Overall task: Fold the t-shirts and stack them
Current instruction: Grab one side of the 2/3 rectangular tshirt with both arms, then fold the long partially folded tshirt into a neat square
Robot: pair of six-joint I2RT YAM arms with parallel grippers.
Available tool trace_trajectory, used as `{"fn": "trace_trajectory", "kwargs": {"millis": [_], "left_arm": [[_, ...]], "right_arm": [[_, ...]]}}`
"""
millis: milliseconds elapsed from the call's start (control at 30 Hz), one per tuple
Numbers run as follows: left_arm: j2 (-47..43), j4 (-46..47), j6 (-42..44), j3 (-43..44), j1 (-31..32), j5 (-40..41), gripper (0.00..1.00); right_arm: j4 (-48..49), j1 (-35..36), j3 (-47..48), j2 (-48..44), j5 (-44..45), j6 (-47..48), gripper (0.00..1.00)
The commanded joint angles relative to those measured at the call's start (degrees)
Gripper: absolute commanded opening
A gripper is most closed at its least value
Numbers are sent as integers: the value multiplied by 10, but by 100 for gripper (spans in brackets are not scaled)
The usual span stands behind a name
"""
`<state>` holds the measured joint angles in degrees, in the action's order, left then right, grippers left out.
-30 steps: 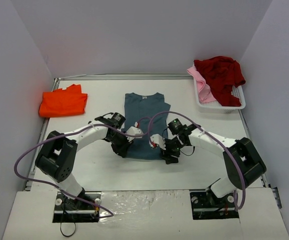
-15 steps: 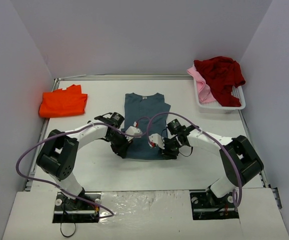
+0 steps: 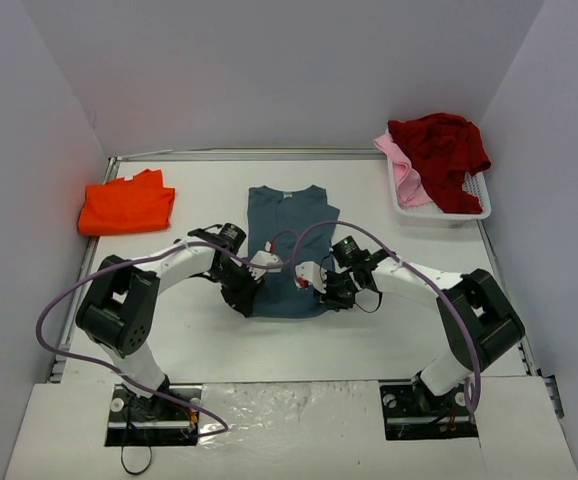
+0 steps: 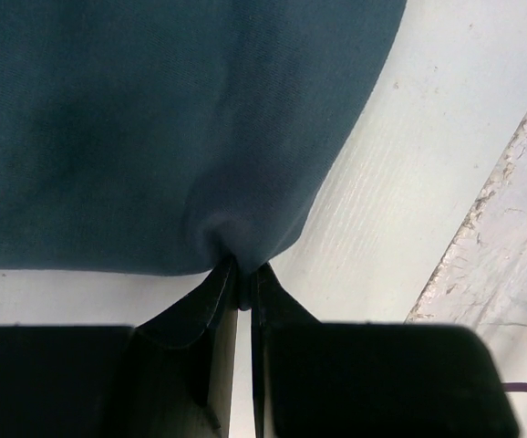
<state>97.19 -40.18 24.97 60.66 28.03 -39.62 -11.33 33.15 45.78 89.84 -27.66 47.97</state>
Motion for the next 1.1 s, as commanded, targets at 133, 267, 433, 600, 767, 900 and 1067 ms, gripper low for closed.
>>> {"fn": "trace_trajectory", "kwargs": {"millis": [133,267,433,600,767,900,1067], "left_arm": [[-20,-58,32,38,0,-24,2],[-38,-74,38,42,0,-34,2],[-65,-97,62,45,0,-76,2],[-77,-154,99,67,1,-88,2],[-88,-205,135,89,1,-87,2],[-82,-293,209,111,1,-111,2],[-78,-343,249,122,1,-125,2]], "right_arm": [[-162,3,60,-38,-14,-11,0],[-227,5,84,-68,-27,-6,0],[-265,4,99,-99,-45,-5,0],[-291,4,112,-101,-65,-2,0],[-302,4,121,-102,-62,6,0],[-319,4,137,-99,-71,12,0],[-354,4,157,-99,-82,21,0]]}}
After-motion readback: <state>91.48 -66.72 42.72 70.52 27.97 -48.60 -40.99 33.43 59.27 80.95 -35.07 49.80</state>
